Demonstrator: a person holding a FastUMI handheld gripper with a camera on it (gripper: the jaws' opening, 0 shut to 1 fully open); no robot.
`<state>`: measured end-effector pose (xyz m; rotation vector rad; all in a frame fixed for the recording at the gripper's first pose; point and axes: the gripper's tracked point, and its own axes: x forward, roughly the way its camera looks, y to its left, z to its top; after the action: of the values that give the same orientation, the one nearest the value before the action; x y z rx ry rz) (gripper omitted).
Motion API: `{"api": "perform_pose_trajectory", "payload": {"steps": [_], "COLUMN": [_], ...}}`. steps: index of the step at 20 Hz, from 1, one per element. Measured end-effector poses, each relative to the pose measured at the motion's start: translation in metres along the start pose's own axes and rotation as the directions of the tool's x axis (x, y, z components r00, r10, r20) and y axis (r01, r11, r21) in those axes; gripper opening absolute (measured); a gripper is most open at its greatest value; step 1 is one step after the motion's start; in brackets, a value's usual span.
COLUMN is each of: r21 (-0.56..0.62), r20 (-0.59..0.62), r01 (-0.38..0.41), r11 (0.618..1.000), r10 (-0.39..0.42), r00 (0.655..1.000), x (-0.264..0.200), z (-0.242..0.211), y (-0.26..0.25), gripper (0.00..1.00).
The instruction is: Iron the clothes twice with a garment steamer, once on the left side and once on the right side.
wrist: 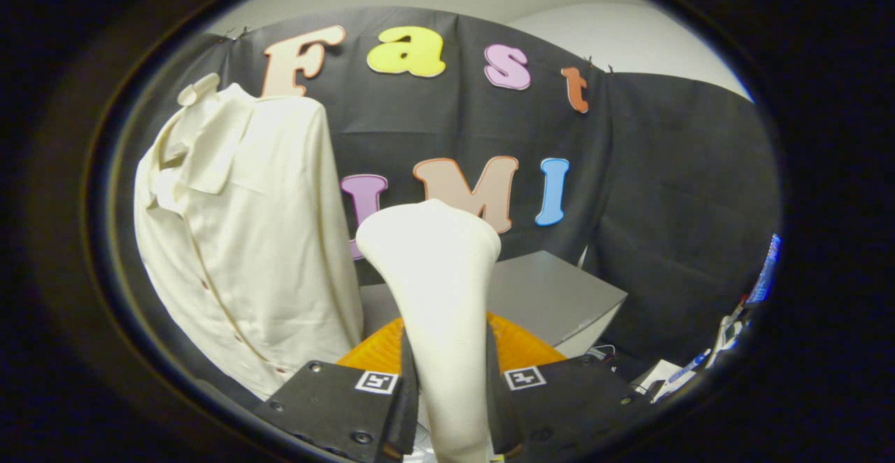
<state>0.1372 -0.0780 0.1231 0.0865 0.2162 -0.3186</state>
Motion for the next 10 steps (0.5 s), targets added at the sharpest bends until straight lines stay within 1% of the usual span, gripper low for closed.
{"api": "perform_pose_trajectory", "payload": {"steps": [4,6,10], "r21": [0.005,0.003,0.012], "r20": [0.038,0.044,0.091], "r01": [-0.056,-0.095,-0.152], "r11": [0.998,0.995,0.988], "r10": [0.055,0.095,0.151], "r00": [0.998,0.995,0.984], "x": [-0.056,-0.075,-0.110], "z": [-0.011,-0.020,-0.032], "y": [0.065,0.099,0.148], "gripper": [0.41,0.41,0.41]}}
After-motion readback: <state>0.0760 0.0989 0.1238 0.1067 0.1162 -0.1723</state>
